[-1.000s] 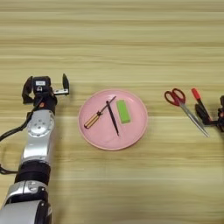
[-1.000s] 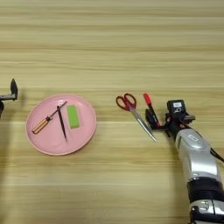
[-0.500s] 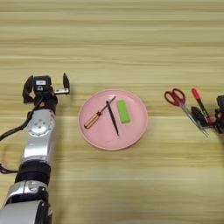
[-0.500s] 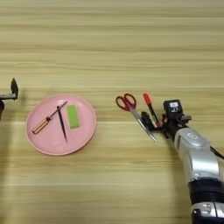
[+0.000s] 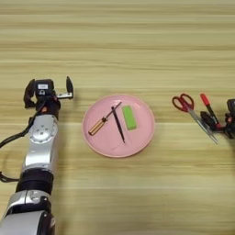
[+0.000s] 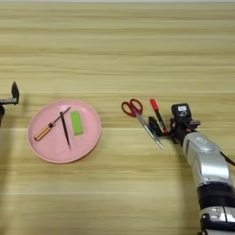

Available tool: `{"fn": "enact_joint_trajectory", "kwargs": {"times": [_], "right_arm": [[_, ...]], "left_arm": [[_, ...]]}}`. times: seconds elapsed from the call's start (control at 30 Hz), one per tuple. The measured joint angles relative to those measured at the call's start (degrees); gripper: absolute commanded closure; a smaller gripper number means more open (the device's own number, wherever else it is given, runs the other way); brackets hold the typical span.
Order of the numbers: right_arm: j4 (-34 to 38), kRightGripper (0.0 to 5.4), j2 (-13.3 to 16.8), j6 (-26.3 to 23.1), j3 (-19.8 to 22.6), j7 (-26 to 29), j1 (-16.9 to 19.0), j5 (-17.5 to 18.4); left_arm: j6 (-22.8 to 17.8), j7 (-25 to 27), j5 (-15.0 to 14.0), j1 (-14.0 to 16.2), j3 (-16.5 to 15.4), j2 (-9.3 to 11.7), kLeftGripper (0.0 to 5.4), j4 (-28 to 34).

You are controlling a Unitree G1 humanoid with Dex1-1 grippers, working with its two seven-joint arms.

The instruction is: Move the objects on the table

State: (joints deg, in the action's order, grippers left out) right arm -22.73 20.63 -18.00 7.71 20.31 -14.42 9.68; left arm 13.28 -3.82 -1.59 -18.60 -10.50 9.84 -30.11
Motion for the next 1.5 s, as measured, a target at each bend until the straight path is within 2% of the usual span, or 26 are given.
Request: {"fn": "enact_joint_trajectory", "kwargs": {"times": [0.1,0.4,0.67,1.5], "right_arm": [[-0.5,0.00,0.1,0.1,0.0,0.0,-0.4,-0.1],[-1.7,1.00,0.5,0.5,-0.1,0.1,-0.6,-0.1],[0.7,1.65,0.7,0.7,-1.2,0.6,0.8,-0.1],[3.3,4.18,0.8,0.6,-3.3,1.6,2.0,-0.1]], "left_arm": [[-0.2,0.0,0.0,0.0,0.0,0.0,0.02,0.0],[-0.5,0.0,0.0,0.0,0.0,0.0,0.00,0.4],[-0.5,0.0,0.0,0.1,0.0,0.0,0.00,0.6],[-0.7,-0.4,0.0,0.2,0.0,0.0,0.00,0.7]]}}
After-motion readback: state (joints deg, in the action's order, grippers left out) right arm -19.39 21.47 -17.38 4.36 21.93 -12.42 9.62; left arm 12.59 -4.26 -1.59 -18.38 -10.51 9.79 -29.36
